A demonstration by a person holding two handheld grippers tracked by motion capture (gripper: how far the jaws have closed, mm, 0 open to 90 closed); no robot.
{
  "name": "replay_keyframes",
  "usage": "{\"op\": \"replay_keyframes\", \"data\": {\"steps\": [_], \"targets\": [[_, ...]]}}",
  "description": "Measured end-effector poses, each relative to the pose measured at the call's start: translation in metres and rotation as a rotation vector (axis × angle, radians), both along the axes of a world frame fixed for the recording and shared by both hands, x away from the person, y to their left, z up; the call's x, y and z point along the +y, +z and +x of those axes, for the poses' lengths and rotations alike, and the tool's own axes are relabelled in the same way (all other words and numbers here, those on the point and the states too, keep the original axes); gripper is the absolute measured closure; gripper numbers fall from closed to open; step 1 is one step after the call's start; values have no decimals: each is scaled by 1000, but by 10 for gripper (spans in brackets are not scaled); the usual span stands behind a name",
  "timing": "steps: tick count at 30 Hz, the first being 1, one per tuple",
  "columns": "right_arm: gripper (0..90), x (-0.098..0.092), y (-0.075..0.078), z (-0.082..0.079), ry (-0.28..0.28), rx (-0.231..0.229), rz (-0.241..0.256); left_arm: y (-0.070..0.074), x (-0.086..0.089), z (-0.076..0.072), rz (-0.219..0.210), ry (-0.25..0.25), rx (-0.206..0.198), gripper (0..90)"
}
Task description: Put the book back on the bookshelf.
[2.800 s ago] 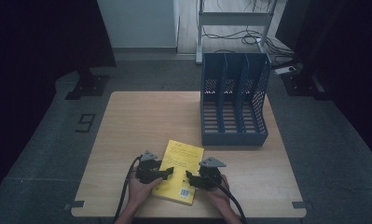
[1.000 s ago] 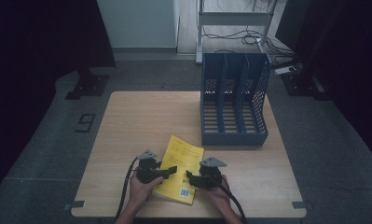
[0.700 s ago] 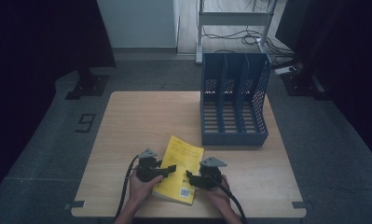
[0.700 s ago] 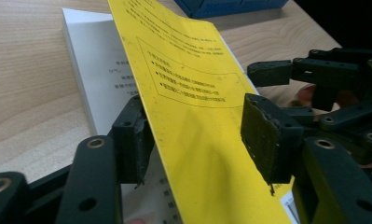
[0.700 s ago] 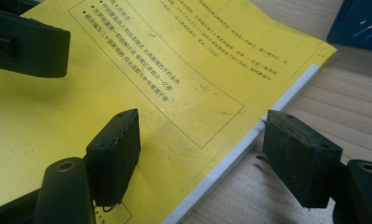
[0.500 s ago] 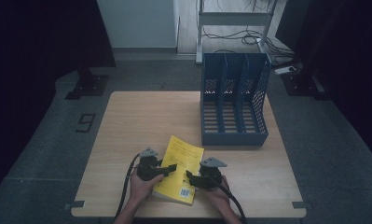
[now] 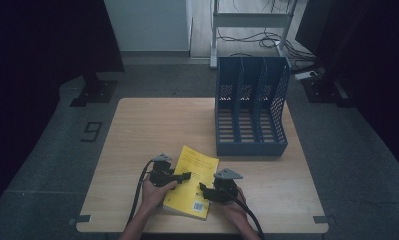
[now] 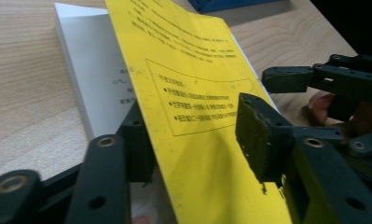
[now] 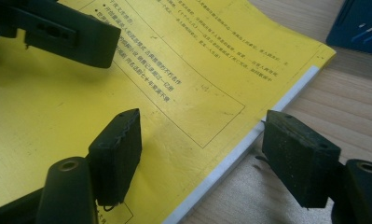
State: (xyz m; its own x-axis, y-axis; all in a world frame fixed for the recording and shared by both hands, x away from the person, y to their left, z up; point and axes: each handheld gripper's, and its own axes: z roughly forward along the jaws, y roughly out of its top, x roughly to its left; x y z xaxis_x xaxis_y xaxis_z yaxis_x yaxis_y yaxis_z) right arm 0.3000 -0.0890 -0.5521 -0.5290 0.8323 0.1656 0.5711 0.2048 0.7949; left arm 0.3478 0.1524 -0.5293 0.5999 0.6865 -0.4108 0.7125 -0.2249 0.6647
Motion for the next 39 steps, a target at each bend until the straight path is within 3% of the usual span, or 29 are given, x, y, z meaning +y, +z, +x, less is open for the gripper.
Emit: {"op": "replay_keyframes", "data": {"steps": [2,9,17,21,30,34,39], "targets": [[278,0,0,0,3,0,0,1,0,-2,31,-4,-19,582],[277,-1,0,1,6,0,0,6,-1,-9,36,-25,-64,725],[276,-1,0,1,5,3,4,10,0,-13,-1,-42,-91,820],[274,-2,0,1,7,8,15,13,-3,-18,-7,-51,-134,838],[264,-4,-1,3,6,26,39,12,0,-19,-57,-41,-142,858],[229,-3,1,0,14,-30,15,14,2,-20,-88,-33,-152,862],[208,-4,1,0,20,-27,36,20,7,-23,-114,-22,-175,865]]}}
